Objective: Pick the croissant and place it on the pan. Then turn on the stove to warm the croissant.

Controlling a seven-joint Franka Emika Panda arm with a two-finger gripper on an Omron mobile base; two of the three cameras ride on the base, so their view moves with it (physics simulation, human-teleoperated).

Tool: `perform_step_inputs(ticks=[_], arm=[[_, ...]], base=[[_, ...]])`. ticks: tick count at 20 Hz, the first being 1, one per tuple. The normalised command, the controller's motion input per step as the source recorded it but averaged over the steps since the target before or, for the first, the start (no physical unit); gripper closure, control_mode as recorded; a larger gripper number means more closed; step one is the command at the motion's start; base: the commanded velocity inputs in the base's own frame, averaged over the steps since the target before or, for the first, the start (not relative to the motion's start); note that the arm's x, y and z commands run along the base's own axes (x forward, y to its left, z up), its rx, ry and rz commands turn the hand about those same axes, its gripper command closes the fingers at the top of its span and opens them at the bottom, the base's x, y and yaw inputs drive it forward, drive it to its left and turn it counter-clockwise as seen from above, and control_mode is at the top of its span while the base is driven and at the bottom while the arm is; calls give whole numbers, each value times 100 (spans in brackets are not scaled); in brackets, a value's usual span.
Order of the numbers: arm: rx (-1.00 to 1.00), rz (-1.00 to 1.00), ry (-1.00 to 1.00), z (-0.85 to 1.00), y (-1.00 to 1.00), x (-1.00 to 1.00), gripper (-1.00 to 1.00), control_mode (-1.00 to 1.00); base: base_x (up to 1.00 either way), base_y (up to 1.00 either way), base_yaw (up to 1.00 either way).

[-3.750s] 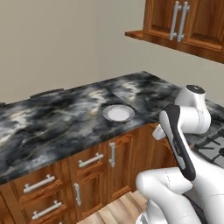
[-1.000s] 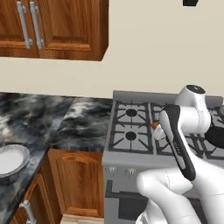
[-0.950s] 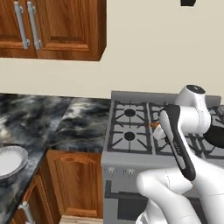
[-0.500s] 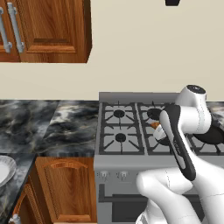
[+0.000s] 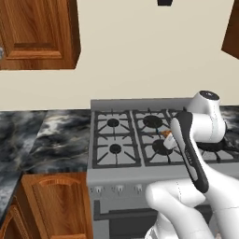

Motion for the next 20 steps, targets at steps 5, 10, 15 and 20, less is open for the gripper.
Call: perform_step_inputs(ticks=[5, 10, 15, 20], arm=[[0, 0, 0, 0, 0, 0, 100, 100], [0, 0, 0, 0, 0, 0, 100, 100], [0, 0, 0, 0, 0, 0, 100, 100], [0, -1, -1, 0, 0, 0, 100, -100]], base=[[0, -46, -16], [0, -20, -10], [0, 0, -1], [0, 0, 0]])
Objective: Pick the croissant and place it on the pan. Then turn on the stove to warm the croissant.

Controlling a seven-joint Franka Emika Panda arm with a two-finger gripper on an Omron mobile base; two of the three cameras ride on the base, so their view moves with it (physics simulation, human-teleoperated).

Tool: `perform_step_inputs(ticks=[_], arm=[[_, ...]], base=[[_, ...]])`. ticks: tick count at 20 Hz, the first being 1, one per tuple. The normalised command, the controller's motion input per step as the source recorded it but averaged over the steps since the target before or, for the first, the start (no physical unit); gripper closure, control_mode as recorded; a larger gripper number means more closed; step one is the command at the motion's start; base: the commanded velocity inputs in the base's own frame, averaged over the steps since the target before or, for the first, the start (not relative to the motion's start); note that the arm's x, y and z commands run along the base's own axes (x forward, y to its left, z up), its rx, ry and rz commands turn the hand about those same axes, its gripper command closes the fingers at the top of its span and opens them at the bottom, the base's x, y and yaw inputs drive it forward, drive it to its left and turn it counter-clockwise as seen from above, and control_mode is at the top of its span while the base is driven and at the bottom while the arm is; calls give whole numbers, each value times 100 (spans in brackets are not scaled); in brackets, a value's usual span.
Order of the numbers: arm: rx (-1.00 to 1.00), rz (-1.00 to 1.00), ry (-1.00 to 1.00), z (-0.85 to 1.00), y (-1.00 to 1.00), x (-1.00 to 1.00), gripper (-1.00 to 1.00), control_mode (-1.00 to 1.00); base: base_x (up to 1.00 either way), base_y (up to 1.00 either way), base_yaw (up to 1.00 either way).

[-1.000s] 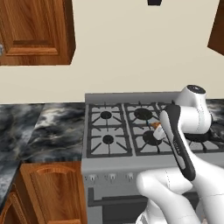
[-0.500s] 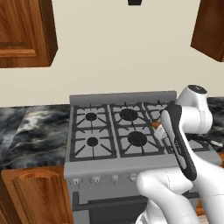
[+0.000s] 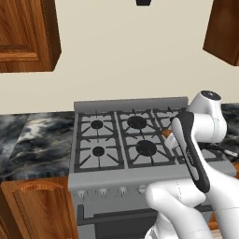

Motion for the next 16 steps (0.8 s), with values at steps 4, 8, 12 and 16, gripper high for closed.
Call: perform_step_inputs(ticks=[4, 8, 12, 16], arm=[[0, 0, -4, 0, -26, 0, 100, -100], [0, -1, 0, 0, -53, 2, 100, -100], [0, -4, 0, 0, -46, 16, 100, -100], [0, -7, 0, 0, -35, 24, 100, -100]], base=[[0, 0, 0], [0, 0, 0], [0, 0, 0], [0, 0, 0]])
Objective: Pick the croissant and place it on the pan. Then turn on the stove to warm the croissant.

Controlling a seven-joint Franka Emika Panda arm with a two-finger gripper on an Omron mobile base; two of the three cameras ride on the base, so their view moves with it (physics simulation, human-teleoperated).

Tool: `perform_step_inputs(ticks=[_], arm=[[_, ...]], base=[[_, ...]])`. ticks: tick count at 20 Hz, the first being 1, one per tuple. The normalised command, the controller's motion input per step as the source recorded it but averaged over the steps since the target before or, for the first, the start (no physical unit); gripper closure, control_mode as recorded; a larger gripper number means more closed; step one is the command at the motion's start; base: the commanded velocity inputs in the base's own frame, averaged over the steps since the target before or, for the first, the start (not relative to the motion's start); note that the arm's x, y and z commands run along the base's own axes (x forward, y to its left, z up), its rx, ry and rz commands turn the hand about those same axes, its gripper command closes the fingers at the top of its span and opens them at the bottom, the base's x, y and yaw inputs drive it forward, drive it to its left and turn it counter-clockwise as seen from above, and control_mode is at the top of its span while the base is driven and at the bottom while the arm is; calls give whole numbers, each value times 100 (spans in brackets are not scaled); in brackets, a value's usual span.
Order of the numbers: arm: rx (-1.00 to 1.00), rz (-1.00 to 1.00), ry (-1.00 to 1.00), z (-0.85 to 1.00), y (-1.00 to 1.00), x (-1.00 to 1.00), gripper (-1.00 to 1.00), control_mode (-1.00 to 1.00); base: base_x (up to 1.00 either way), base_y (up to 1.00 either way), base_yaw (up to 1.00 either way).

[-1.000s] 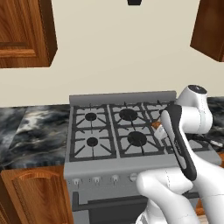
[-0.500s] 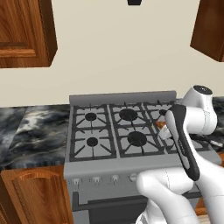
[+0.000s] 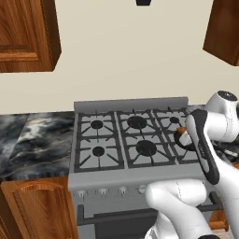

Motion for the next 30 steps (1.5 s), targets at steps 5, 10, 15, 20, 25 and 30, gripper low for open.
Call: perform_step_inputs(ticks=[5, 10, 15, 20, 25, 30], arm=[[0, -7, 0, -2, -33, 33, 100, -100], [0, -5, 0, -12, -31, 36, 100, -100], [0, 0, 0, -16, -26, 25, 100, -100], [0, 0, 0, -14, -16, 25, 100, -100], [0, 0, 0, -15, -15, 23, 100, -100], [0, 0, 0, -18, -25, 21, 100, -100]], base=[[0, 0, 0], [0, 0, 0], [0, 0, 0], [0, 0, 0], [0, 0, 0], [0, 0, 0]])
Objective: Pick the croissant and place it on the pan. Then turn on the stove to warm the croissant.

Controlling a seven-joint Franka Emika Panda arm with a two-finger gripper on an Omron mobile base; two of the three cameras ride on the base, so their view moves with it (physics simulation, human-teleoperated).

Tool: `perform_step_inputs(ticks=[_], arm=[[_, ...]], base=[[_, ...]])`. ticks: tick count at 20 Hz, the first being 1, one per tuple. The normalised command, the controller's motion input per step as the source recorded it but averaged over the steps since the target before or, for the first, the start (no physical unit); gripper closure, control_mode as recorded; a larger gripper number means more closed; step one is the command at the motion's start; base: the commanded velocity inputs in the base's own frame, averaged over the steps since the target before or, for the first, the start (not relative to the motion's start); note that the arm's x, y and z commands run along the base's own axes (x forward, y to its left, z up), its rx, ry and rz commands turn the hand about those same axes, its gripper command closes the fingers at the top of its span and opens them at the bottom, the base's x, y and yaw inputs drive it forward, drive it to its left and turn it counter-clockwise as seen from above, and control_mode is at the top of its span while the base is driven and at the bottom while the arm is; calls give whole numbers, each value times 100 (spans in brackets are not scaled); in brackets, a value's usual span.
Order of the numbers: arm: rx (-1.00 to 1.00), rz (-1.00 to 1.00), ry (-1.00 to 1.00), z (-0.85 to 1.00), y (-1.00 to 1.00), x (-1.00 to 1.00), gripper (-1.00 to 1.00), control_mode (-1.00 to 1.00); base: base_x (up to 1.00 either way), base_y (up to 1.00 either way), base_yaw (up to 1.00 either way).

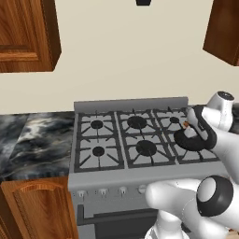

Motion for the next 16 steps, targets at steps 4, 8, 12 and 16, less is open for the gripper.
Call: perform_step_inputs(ticks=[4, 8, 12, 16], arm=[[0, 0, 0, -21, -23, 21, 100, -100], [0, 0, 0, -21, -18, 21, 100, -100], [0, 0, 0, -22, -13, 19, 100, -100], [0, 0, 0, -19, -7, 19, 100, -100]], base=[[0, 0, 0], [0, 0, 0], [0, 0, 0], [0, 0, 0]])
